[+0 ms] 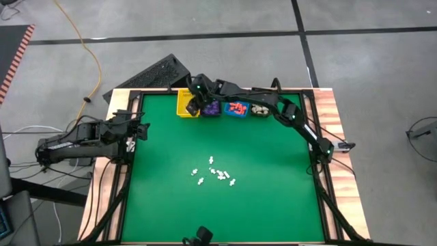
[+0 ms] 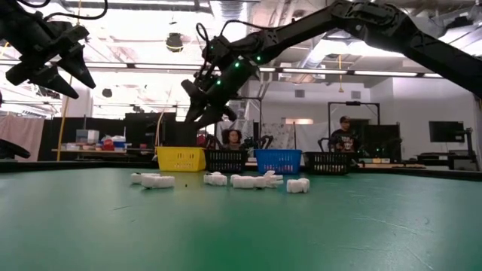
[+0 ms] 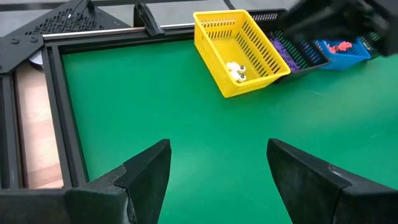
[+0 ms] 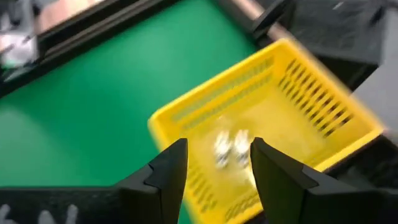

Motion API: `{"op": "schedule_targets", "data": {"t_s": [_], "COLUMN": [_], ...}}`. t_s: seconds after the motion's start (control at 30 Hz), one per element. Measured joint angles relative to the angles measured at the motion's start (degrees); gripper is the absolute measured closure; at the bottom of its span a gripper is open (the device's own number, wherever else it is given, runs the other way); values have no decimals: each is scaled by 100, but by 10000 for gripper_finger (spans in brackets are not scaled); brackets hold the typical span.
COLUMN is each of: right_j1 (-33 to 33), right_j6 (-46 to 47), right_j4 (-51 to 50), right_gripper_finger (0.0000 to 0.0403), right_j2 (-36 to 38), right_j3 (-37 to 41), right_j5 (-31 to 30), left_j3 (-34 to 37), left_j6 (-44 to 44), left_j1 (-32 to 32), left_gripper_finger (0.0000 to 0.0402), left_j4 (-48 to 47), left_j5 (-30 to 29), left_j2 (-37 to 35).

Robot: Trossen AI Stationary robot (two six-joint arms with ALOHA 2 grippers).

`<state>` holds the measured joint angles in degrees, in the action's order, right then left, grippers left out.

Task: Sort Halloween decoration
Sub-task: Put the white skeleton toy into the yellow basket

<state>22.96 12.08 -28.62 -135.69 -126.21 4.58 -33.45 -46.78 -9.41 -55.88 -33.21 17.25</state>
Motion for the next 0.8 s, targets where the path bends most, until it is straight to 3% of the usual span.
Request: {"op": "schedule_targets", "data": {"t_s": [0.13, 0.27, 0.47, 0.67, 0.8], "right_j1": [-139, -521, -1403, -2069, -2385], "right_j6": [-132, -502, -1989, -3333, -4110], "right_j4": [-796, -1975, -3804, -3960, -3291], "right_gripper_finger": [205, 212, 213, 218, 224], "right_j2": [217, 330, 334, 327, 340], "right_j3": [-7, -7, -4, 194, 413], "right_j5": [405, 439, 470, 451, 369], "left_j3": [0, 0, 0, 0, 0], "left_j6": [2, 2, 2, 2, 2], "left_j1": [0, -1, -2, -2, -2], "left_gripper_finger": [145, 145, 145, 145, 145], "left_j4": [2, 1, 1, 0, 2], "left_j5": [47, 48, 48, 49, 48], "left_j2": [-1, 0, -2, -2, -2]}}
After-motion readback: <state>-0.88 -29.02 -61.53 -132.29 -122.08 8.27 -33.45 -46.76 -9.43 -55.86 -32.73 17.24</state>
